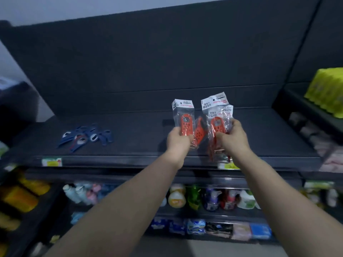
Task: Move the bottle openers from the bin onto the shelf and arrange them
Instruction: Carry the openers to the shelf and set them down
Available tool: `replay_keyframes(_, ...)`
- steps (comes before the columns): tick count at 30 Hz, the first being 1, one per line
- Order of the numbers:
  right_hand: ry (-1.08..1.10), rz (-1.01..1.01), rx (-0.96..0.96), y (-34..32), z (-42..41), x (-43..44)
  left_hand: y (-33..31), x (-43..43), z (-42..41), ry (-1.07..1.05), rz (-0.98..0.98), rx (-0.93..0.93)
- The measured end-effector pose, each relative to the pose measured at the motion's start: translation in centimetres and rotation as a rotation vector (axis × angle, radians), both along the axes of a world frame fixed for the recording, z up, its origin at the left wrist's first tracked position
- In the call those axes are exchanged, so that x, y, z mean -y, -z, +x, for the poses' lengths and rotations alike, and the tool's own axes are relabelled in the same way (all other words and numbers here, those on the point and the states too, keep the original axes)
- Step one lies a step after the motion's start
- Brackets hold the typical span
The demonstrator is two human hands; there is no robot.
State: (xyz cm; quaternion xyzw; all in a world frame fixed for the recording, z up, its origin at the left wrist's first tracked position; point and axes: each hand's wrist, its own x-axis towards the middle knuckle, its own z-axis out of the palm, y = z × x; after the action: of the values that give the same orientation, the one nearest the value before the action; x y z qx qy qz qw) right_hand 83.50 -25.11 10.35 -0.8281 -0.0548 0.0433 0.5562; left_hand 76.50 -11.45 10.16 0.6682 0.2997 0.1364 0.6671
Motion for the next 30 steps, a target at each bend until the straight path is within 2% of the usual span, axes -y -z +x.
replay_keyframes(3,0.067,-0.013,-0.006,0.0,3.6,1.1,1.0,0.9,3.9,0.086,-0.016,-0.015)
replay_keyframes(6,0.085,-0.108,-0.004,0.0,6.8,1.4,2.3,1.1,7.6,0.151,0.027,-0.082)
replay_keyframes(8,0.069,-0.237,0.008,0.6,8.3,1.6,2.9,1.1,9.3,0.194,0.228,-0.135)
replay_keyframes(12,0.055,-0.556,0.083,3.4,9.6,2.2,3.4,0.5,10.9,0.323,0.801,-0.27)
replay_keyframes(15,-0.055,-0.692,0.116,5.1,10.1,2.3,3.9,0.0,12.0,0.408,0.993,-0.357)
replay_keyframes(17,-0.152,-0.714,0.137,5.5,10.5,2.0,4.0,0.2,12.8,0.467,1.023,-0.411)
replay_keyframes(19,-0.162,-0.735,0.141,5.2,10.7,1.8,4.1,0.6,13.2,0.456,0.97,-0.426)
replay_keyframes(24,-0.15,-0.922,0.319,3.5,9.8,1.4,3.4,0.6,11.7,0.26,0.993,-0.32)
replay_keyframes(30,-0.361,-0.923,0.587,2.3,5.3,-0.4,2.7,-0.8,5.4,0.034,1.011,-0.338)
